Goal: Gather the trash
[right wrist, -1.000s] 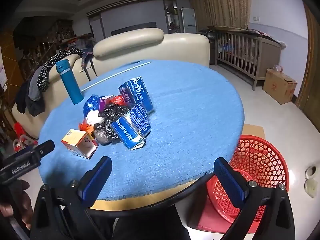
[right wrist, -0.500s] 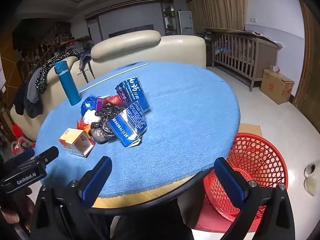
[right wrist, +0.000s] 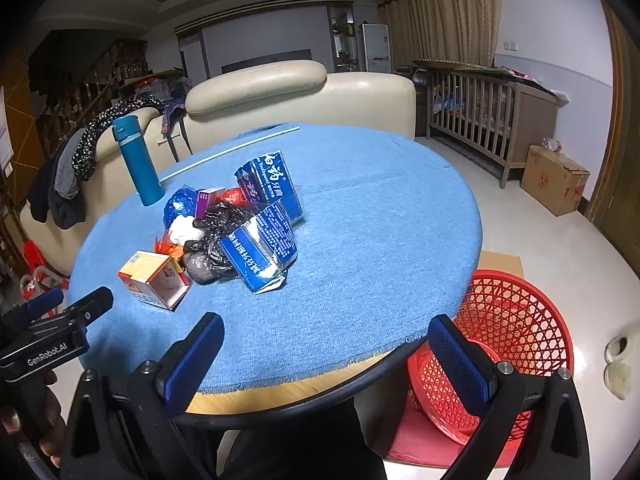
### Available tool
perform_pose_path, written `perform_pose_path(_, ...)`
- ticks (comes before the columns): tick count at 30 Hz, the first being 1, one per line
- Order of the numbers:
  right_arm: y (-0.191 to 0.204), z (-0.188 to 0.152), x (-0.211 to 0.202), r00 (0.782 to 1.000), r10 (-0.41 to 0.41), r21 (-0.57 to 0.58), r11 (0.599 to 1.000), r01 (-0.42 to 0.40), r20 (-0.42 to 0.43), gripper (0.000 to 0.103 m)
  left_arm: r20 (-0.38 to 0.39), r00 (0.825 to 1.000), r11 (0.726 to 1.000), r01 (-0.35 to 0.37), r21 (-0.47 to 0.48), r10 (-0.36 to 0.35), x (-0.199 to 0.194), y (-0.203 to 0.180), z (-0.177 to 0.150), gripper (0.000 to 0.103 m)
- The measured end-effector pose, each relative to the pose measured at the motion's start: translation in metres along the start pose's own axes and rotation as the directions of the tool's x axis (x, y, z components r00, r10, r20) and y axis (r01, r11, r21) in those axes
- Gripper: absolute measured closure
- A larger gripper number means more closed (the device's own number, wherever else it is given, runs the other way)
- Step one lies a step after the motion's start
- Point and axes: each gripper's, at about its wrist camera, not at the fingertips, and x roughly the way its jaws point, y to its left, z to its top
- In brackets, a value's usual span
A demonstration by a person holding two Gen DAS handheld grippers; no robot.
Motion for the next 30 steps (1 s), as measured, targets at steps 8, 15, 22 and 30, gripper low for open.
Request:
perform_pose_path(8,0.001,0.0,0.001,1.0,0.0,-0.003,1.0,0.0,-0.004,0.0,-0.005,1.0,1.0,-0.006,0.0,0.006,0.001,-0.001,0.0,0.0)
perform_pose_path(15,0.001,-0.001,0.001,1.0,-0.001,-0.006,1.0,0.001,-0.003,0.0,-0.009,1.0,1.0,-0.004,-0.002,0.004,0.002,-0.001,-0.001,0.0)
perform_pose_path(22,0.002,-0.001,0.001,1.0,-0.003,-0.008,1.0,0.003,-0.002,0.0,-0.018,1.0,1.0,0.001,-0.018,-0.001,0.004,0.002,-0.002,0.0)
perform_pose_path(30,0.003,-0.001,0.002,1.0,-0.001,-0.013,1.0,0.001,-0.005,0.0,-0.036,0.999,0.999,0.002,-0.054,-0.004,0.008,0.008,-0.002,0.0)
